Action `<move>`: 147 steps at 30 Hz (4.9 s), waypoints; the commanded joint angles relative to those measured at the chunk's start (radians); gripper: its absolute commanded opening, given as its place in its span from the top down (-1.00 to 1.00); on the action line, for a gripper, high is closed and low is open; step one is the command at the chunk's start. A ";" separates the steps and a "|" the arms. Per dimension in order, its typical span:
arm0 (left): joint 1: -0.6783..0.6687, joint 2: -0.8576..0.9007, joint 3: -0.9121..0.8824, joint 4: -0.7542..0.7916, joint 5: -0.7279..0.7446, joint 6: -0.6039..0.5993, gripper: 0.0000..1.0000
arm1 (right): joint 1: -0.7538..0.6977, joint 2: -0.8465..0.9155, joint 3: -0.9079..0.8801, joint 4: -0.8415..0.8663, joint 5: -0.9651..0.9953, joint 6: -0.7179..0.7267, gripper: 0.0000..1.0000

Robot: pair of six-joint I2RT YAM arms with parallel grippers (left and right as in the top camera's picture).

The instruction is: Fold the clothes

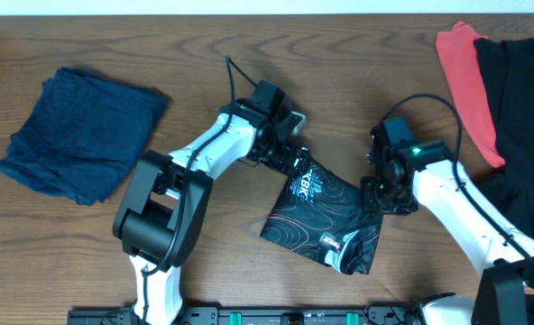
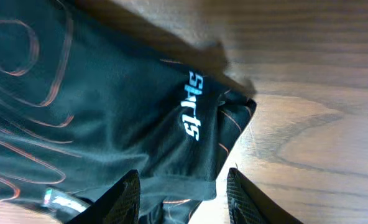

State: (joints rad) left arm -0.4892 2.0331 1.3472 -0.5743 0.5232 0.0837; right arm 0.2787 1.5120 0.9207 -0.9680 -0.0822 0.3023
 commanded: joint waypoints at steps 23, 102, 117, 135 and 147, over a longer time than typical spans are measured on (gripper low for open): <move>-0.124 0.034 -0.008 -0.096 0.018 0.020 0.88 | -0.010 0.012 -0.232 0.263 0.084 0.045 0.15; 1.093 -0.326 0.039 0.238 -0.767 -0.289 -0.96 | -0.102 -0.173 0.044 0.026 0.164 -0.005 -0.40; 0.676 -0.483 0.039 0.021 -0.262 -0.200 -0.96 | -0.104 -0.172 0.045 0.542 0.024 -0.056 -0.98; 0.504 -1.283 -0.233 -0.313 -0.308 -0.099 -0.96 | -0.131 -0.934 -0.090 0.210 0.203 -0.031 -0.98; 0.505 -1.867 -0.275 -0.251 -0.307 -0.099 -0.96 | -0.130 -1.294 -0.166 -0.030 0.203 -0.026 -0.99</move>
State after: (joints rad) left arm 0.0185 0.2295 1.0809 -0.8276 0.2253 -0.0250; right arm 0.1398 0.2321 0.7628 -0.9558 0.1062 0.2607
